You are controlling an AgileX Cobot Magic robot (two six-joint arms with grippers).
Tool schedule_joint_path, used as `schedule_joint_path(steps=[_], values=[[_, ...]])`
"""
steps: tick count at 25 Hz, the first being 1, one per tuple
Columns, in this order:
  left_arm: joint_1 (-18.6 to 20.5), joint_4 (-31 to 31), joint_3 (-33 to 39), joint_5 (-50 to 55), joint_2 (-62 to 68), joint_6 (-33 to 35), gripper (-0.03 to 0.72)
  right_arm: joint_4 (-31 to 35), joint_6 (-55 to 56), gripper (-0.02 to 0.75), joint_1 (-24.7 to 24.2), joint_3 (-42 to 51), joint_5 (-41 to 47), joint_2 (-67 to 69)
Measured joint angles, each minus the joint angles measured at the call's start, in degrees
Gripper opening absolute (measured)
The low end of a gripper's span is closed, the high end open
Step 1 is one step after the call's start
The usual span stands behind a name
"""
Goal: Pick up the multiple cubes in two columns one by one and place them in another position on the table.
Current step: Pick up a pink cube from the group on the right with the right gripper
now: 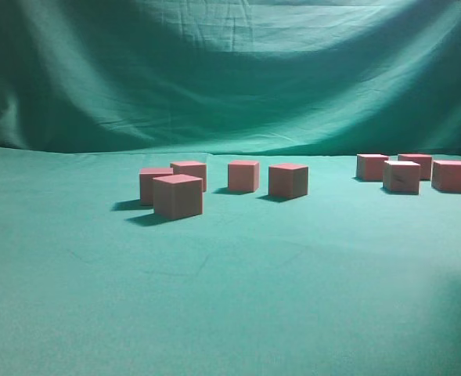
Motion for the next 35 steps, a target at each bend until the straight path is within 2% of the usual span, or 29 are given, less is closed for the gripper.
schedule_joint_path(steps=[4, 8, 13, 22, 24, 25, 26, 27, 32, 35], values=[[0.0, 0.0, 0.0, 0.0, 0.0, 0.0, 0.000, 5.3, 1.3, 0.551, -6.7, 11.3, -10.0, -1.8], [0.0, 0.0, 0.0, 0.0, 0.0, 0.0, 0.000, 7.7, 1.9, 0.551, -8.7, 19.3, -20.5, 0.0], [0.0, 0.0, 0.0, 0.0, 0.0, 0.0, 0.000, 7.7, 3.7, 0.551, -9.0, 20.4, -27.4, 5.1], [0.0, 0.0, 0.0, 0.0, 0.0, 0.0, 0.000, 6.7, 4.1, 0.551, -9.0, 20.4, -34.6, 13.2], [0.0, 0.0, 0.0, 0.0, 0.0, 0.0, 0.000, 6.0, 4.2, 0.482, -9.0, 20.4, -35.3, 14.2], [0.0, 0.0, 0.0, 0.0, 0.0, 0.0, 0.000, 5.9, 4.3, 0.498, -9.0, 20.4, -35.8, 14.6], [0.0, 0.0, 0.0, 0.0, 0.0, 0.0, 0.000, 5.7, 4.3, 0.437, -9.0, 20.4, -36.0, 14.9], [0.0, 0.0, 0.0, 0.0, 0.0, 0.0, 0.000, 5.6, 4.4, 0.439, -9.0, 20.4, -36.4, 15.1], [0.0, 0.0, 0.0, 0.0, 0.0, 0.0, 0.000, 5.0, 4.4, 0.284, -9.0, 20.4, -38.5, 16.5], [0.0, 0.0, 0.0, 0.0, 0.0, 0.0, 0.000, 4.9, 4.5, 0.284, -9.0, 20.4, -38.9, 16.6]])
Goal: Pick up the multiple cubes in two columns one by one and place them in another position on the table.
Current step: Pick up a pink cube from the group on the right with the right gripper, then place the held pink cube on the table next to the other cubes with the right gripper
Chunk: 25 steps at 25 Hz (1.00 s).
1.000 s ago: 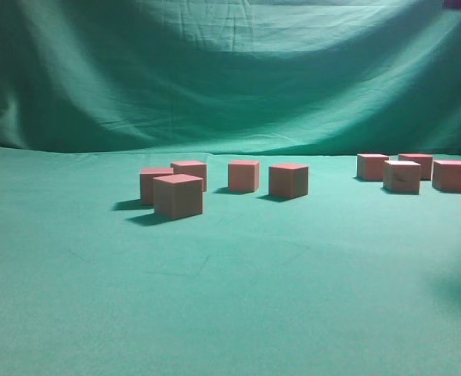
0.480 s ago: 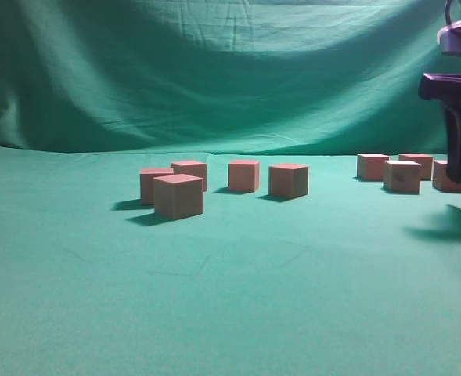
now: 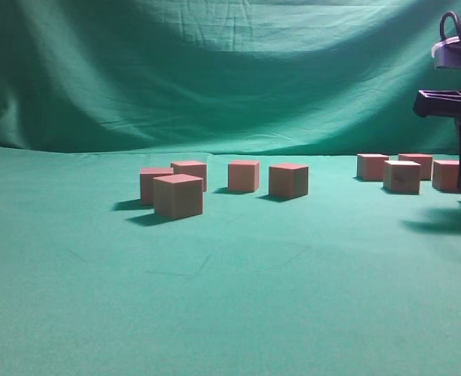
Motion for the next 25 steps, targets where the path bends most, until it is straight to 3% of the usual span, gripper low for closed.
schedule_joint_path(steps=[1, 8, 17, 25], values=[[0.0, 0.0, 0.0, 0.0, 0.0, 0.0, 0.000, 0.0, 0.0, 0.244, 0.0, 0.0, 0.0, 0.0], [0.0, 0.0, 0.0, 0.0, 0.0, 0.0, 0.000, 0.3, -1.1, 0.258, 1.9, 0.0, 5.1, -7.5], [0.0, 0.0, 0.0, 0.0, 0.0, 0.0, 0.000, 7.0, -23.9, 0.258, 16.8, -2.3, 19.0, -14.6], [0.0, 0.0, 0.0, 0.0, 0.0, 0.0, 0.000, 8.0, -37.3, 0.258, 29.3, -9.1, 20.1, -7.3]])
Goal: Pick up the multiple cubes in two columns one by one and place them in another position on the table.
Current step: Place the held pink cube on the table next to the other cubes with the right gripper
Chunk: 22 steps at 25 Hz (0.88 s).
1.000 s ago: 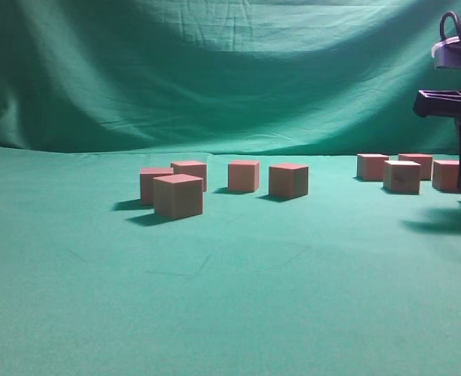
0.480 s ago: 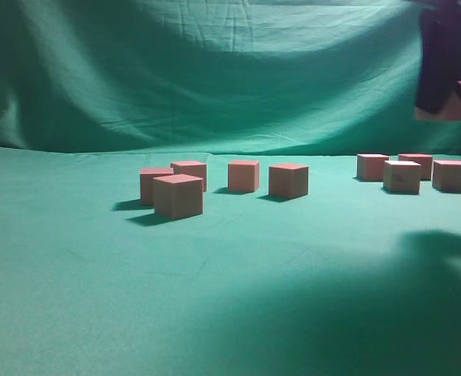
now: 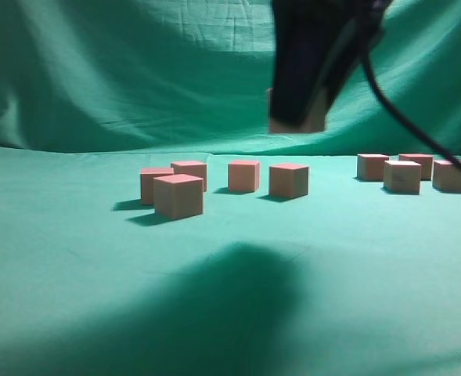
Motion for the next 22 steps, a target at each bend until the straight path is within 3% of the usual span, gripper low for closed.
schedule_joint_path(steps=[11, 22], values=[[0.0, 0.0, 0.0, 0.0, 0.0, 0.0, 0.000, 0.3, -2.6, 0.258, 2.0, -13.0, 3.3, 14.7], [0.0, 0.0, 0.0, 0.0, 0.0, 0.0, 0.000, 1.2, -3.0, 0.258, 2.0, -14.1, 0.4, 18.6]])
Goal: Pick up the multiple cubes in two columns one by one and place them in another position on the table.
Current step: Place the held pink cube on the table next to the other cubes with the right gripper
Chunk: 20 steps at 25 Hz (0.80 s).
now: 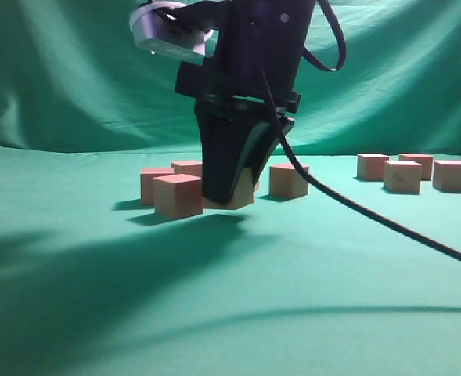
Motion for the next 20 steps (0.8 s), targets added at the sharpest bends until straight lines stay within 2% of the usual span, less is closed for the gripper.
schedule_joint_path(steps=[20], values=[[0.0, 0.0, 0.0, 0.0, 0.0, 0.0, 0.000, 1.7, -0.3, 0.258, 0.0, -0.1, -1.1, 1.5]])
